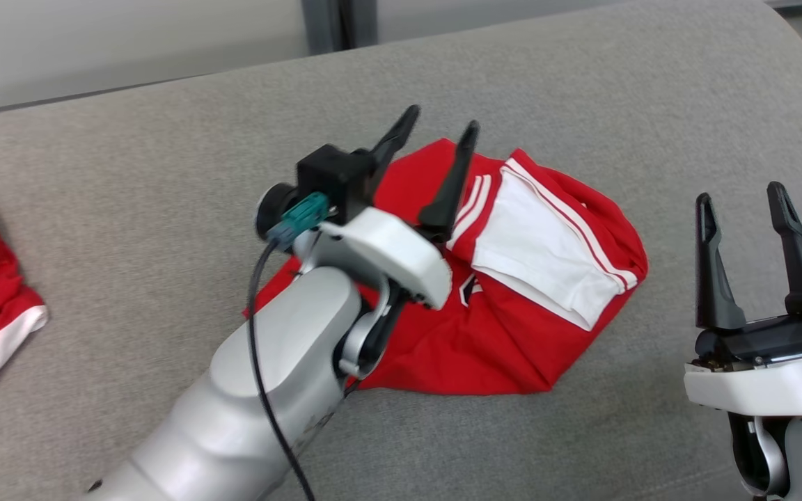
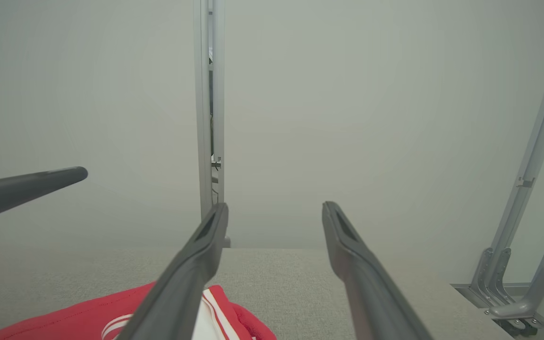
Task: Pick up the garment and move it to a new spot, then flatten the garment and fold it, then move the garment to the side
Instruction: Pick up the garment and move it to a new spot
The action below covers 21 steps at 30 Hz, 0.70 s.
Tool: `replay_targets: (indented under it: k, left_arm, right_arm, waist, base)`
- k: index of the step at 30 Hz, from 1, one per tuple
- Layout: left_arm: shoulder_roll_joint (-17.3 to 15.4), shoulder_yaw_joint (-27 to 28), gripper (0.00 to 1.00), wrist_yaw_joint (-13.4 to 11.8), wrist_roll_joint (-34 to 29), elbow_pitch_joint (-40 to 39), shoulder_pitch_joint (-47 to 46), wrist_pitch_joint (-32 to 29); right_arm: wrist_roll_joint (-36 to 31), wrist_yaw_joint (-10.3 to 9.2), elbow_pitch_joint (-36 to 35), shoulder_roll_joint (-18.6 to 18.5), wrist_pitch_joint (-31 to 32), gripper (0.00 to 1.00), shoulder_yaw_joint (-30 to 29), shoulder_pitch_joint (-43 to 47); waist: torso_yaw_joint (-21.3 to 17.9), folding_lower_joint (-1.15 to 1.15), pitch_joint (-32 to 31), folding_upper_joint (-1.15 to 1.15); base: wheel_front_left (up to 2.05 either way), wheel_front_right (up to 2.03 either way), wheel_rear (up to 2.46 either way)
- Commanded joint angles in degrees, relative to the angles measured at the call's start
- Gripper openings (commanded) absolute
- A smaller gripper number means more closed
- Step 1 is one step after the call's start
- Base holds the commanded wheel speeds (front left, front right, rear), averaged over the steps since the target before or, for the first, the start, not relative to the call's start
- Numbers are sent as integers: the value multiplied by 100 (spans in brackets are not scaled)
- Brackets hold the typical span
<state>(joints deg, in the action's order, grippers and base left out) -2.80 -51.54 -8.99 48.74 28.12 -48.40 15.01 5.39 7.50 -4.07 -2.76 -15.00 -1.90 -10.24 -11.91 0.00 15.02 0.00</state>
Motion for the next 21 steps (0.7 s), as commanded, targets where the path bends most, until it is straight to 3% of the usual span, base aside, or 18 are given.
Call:
replay_targets:
  k: [1,10,15,21]
  left_arm:
    - [-148,398,100,-116,-353,-221,373,12]
    - [-678,1738,100,-372,-1969,-1480,2063,14]
    - [-576,2585,100,-273,-2437,-2024,3205,16]
    - [-142,3563,100,-64,-2749,-2508,4146,15]
  right_arm:
    - [-90,-1,-28,-25,-30,100,7,68]
    - [-189,-1,-85,-27,-29,100,175,309]
    - [-192,-1,47,-24,-22,100,329,497]
    - [-117,-1,162,-30,-22,100,375,618]
  waist:
    - [249,0,-212,0]
    - [616,0,-547,0]
    - [732,0,-681,0]
    - [791,0,-779,0]
  base:
    - [0,0,0]
    - [0,0,0]
    - [0,0,0]
    - [0,0,0]
